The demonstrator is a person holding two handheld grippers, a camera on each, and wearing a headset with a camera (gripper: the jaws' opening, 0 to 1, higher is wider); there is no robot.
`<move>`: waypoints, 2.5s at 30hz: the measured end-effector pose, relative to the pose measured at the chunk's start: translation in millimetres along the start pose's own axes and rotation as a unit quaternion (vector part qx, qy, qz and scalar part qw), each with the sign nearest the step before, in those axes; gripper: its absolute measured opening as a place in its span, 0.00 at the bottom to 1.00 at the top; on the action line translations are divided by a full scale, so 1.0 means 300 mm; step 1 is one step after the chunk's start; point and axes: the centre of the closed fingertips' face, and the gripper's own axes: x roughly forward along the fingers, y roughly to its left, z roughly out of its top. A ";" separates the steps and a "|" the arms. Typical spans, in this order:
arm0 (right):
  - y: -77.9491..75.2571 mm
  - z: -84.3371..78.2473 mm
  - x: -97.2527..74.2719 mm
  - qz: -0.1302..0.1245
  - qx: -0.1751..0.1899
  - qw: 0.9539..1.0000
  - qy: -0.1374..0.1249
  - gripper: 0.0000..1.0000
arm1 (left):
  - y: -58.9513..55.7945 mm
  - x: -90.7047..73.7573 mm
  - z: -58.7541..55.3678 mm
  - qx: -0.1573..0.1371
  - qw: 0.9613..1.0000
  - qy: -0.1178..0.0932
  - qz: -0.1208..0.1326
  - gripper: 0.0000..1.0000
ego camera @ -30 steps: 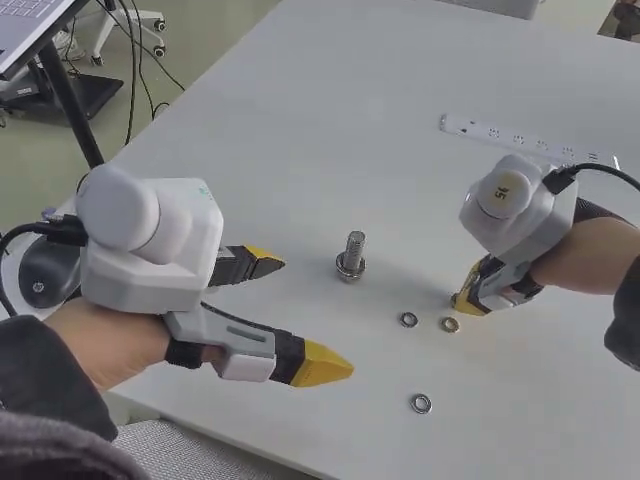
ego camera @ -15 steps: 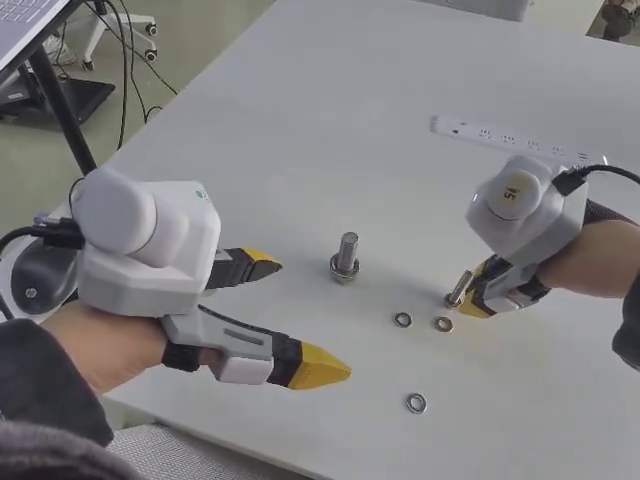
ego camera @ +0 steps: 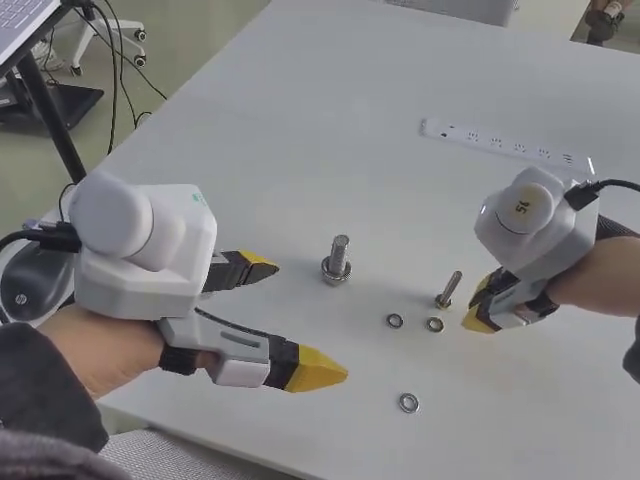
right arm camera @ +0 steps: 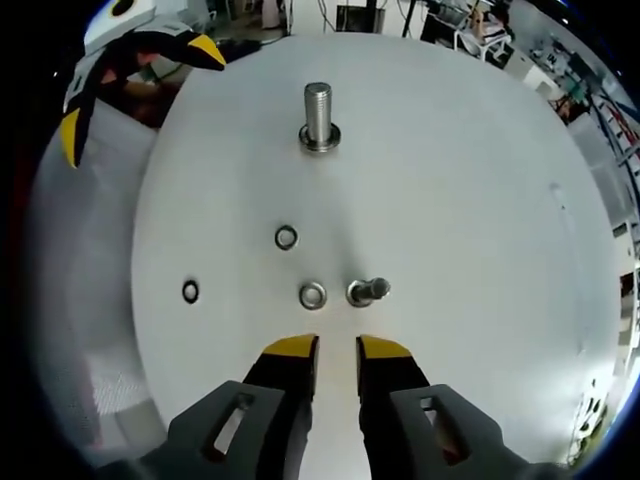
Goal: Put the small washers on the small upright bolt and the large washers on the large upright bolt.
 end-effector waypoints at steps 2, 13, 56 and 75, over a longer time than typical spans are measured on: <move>0.015 0.008 0.002 0.003 -0.001 1.000 -0.003 0.17 | -0.002 0.000 0.002 0.001 1.000 -0.001 -0.001 0.85; 0.063 0.041 0.039 0.011 -0.007 1.000 -0.010 0.17 | -0.007 -0.001 0.007 0.004 1.000 -0.003 -0.003 0.85; 0.034 0.069 0.081 0.000 0.015 1.000 -0.026 0.14 | 0.003 -0.005 0.004 0.000 1.000 -0.005 -0.001 0.84; 0.058 -0.006 0.048 0.002 0.018 1.000 -0.009 0.13 | -0.008 0.002 0.008 0.004 1.000 -0.004 -0.006 0.84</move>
